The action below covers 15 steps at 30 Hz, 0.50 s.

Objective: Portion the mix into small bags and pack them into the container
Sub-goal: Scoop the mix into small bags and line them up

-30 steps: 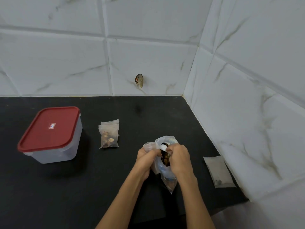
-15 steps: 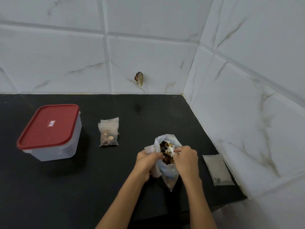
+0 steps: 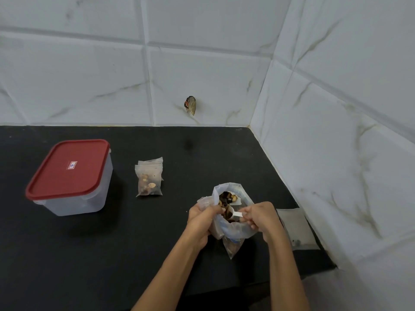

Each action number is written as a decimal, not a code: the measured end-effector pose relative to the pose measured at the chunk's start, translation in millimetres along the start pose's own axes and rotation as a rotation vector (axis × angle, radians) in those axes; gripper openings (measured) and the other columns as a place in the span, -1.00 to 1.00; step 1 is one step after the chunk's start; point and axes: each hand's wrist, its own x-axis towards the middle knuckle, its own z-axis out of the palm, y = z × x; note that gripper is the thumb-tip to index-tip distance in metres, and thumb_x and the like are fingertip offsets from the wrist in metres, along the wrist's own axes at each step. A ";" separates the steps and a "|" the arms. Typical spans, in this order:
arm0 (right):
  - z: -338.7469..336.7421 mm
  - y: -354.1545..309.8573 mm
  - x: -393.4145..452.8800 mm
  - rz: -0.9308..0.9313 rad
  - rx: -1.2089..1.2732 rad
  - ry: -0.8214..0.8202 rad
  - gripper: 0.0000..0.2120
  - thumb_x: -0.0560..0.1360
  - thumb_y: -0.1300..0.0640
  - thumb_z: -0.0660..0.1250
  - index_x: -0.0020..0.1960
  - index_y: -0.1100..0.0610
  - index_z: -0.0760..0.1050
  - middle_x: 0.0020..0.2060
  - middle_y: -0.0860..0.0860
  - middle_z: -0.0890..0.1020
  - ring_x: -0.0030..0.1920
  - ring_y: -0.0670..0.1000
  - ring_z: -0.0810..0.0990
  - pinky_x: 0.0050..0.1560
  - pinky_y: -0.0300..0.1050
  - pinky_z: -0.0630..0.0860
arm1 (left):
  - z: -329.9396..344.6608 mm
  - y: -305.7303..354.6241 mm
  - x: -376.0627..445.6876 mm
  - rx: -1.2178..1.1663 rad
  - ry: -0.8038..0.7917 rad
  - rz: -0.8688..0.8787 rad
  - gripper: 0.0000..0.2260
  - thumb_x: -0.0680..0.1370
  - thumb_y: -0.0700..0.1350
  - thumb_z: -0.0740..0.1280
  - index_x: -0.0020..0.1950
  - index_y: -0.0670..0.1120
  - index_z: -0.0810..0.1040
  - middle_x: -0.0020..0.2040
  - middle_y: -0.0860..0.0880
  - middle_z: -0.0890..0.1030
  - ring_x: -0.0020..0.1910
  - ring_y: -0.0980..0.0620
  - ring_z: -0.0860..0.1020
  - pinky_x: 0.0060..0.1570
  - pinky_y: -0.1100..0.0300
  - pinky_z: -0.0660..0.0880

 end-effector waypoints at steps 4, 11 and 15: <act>0.1 2.0 -0.3 0.005 0.151 0.012 -0.82 0.51 0.34 0.24 -0.05 0.20 0.61 -0.15 0.17 0.65 -0.38 -0.07 0.41 -0.32 -0.22 0.38 | 1.8 -0.2 -3.4 0.010 0.004 0.012 -0.64 0.42 -0.32 0.40 0.20 -0.16 0.48 0.05 -0.19 0.63 0.03 -0.12 0.63 -0.01 -0.02 0.59; 3.3 19.2 4.0 0.064 0.490 -0.107 -0.79 0.52 0.40 0.19 -0.03 0.27 0.59 -0.28 0.14 0.60 -0.35 -0.07 0.45 -0.36 -0.27 0.34 | 4.1 0.1 -8.2 0.081 -0.021 0.068 -0.72 0.45 -0.31 0.38 0.13 -0.15 0.49 -0.04 -0.14 0.64 -0.08 -0.04 0.64 -0.17 0.12 0.57; 2.0 24.3 1.5 0.068 0.568 -0.121 -0.80 0.51 0.42 0.19 -0.06 0.28 0.58 -0.31 0.14 0.59 -0.32 -0.05 0.47 -0.32 -0.26 0.37 | 5.6 0.2 -8.0 0.129 -0.017 0.085 -0.69 0.43 -0.28 0.40 0.16 -0.18 0.51 -0.01 -0.16 0.65 -0.07 -0.04 0.66 -0.20 0.14 0.57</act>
